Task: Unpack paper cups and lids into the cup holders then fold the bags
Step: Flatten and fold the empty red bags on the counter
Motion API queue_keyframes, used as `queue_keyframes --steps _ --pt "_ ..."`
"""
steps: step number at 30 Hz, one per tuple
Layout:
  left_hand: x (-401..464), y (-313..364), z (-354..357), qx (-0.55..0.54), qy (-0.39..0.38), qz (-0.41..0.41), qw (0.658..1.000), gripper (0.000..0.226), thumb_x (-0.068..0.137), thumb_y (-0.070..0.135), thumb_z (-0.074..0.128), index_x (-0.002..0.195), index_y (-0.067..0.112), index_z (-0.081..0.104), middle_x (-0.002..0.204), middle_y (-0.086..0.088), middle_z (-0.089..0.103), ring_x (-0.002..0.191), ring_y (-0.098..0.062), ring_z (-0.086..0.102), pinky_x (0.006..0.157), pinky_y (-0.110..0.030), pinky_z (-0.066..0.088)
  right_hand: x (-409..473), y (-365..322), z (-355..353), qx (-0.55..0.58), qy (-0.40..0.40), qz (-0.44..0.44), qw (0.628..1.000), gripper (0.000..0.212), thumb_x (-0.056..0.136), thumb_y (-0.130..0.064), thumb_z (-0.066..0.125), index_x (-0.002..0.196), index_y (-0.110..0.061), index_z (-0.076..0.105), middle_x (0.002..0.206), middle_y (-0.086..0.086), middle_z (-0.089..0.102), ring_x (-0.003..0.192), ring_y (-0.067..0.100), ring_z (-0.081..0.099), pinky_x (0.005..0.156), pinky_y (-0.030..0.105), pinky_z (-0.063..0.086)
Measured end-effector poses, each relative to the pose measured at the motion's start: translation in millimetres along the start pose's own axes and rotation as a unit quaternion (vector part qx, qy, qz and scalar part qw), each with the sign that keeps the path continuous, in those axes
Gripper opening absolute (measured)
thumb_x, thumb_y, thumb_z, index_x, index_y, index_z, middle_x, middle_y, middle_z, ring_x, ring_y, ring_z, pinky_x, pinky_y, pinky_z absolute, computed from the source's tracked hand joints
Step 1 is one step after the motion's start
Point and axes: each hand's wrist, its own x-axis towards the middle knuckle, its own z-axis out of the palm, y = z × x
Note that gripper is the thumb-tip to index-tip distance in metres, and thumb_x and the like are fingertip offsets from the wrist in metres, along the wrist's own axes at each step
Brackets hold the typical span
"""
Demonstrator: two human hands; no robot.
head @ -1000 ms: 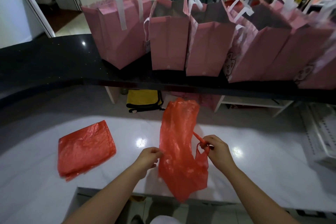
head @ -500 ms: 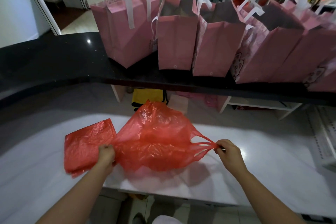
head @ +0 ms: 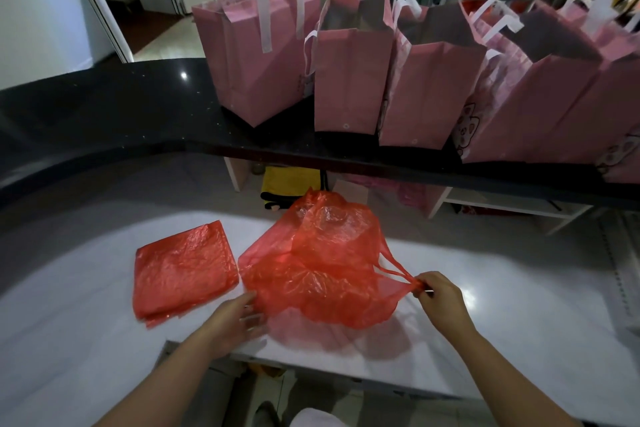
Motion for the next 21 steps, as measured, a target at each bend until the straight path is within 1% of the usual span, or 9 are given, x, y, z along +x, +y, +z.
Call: queue_keyframes --steps 2,4,5,6,8,9,13,18,21 --pt "1.6 3.7 12.0 -0.024 0.044 0.013 0.999 0.034 0.096 0.034 0.065 0.113 0.006 0.069 0.109 -0.02 0.072 0.102 -0.038 0.068 0.077 -0.053 0.061 -0.3 0.7 -1.2 -0.003 -0.005 0.005 1.0 0.029 0.087 0.004 0.069 0.084 -0.025 0.069 0.088 -0.012 0.064 0.082 0.004 0.062 0.069 0.007 0.041" --pt "4.5 8.3 21.2 -0.038 0.084 0.023 0.995 0.025 0.099 0.029 0.063 0.109 0.007 0.067 0.101 -0.014 0.07 0.092 -0.032 0.065 0.072 -0.047 0.059 -0.1 1.6 -2.9 -0.007 -0.01 0.01 1.0 0.029 0.088 0.005 0.066 0.084 -0.024 0.069 0.089 -0.011 0.065 0.081 0.005 0.062 0.068 0.008 0.042" --pt "5.7 9.7 23.9 -0.042 0.098 0.032 0.994 0.02 0.1 0.025 0.061 0.109 0.008 0.066 0.098 -0.013 0.068 0.085 -0.029 0.063 0.068 -0.043 0.056 0.4 2.4 -3.7 -0.006 -0.01 0.01 1.0 0.029 0.088 0.006 0.065 0.084 -0.023 0.07 0.089 -0.01 0.065 0.081 0.006 0.062 0.068 0.009 0.042" --pt "7.8 10.7 24.6 -0.046 0.113 0.041 0.992 0.017 0.102 0.022 0.059 0.11 0.009 0.066 0.096 -0.013 0.067 0.082 -0.027 0.062 0.067 -0.042 0.055 0.8 3.3 -4.3 -0.007 -0.009 0.01 1.0 0.029 0.087 0.006 0.064 0.084 -0.022 0.071 0.089 -0.01 0.065 0.081 0.006 0.062 0.068 0.009 0.042" --pt "10.3 13.3 22.4 -0.06 0.137 0.059 0.987 0.014 0.104 0.019 0.055 0.111 0.011 0.064 0.099 -0.013 0.068 0.086 -0.029 0.062 0.078 -0.049 0.055 0.9 6.4 -6.4 -0.01 -0.003 0.013 1.0 0.026 0.087 0.007 0.065 0.086 -0.018 0.072 0.088 -0.009 0.065 0.081 0.006 0.062 0.069 0.008 0.041" --pt "10.3 15.3 19.6 -0.075 0.146 0.067 0.984 0.014 0.104 0.018 0.053 0.11 0.01 0.063 0.099 -0.013 0.067 0.086 -0.029 0.061 0.08 -0.05 0.054 0.6 9.2 -7.8 -0.009 0.004 0.015 1.0 0.025 0.087 0.007 0.065 0.086 -0.017 0.072 0.087 -0.008 0.065 0.08 0.006 0.062 0.069 0.008 0.041" --pt "9.7 22.0 -0.8 -0.121 0.176 0.093 0.972 0.014 0.106 0.016 0.05 0.104 0.012 0.063 0.088 -0.01 0.064 0.077 -0.023 0.059 0.068 -0.037 0.049 -2.4 22.0 -13.5 -0.002 0.027 0.037 0.999 0.026 0.087 0.008 0.065 0.08 -0.015 0.072 0.084 -0.005 0.067 0.078 0.008 0.063 0.068 0.01 0.04" --pt "14.8 24.8 -23.7 -0.099 0.231 0.122 0.96 0.02 0.106 0.006 0.043 0.114 0.01 0.06 0.091 -0.011 0.064 0.078 -0.024 0.059 0.068 -0.037 0.049 -4.7 26.5 -15.6 0.002 0.037 0.062 0.997 0.023 0.09 0.006 0.064 0.082 -0.013 0.074 0.085 -0.001 0.068 0.079 0.014 0.064 0.069 0.014 0.041" --pt "12.4 23.0 -28.5 -0.064 0.242 0.13 0.96 0.022 0.105 0.007 0.044 0.121 0.012 0.059 0.095 -0.012 0.065 0.081 -0.026 0.061 0.07 -0.039 0.053 -4.9 24.1 -14.6 0.0 0.036 0.065 0.997 0.02 0.091 0.005 0.064 0.084 -0.011 0.074 0.086 0.002 0.068 0.079 0.018 0.065 0.069 0.017 0.042"
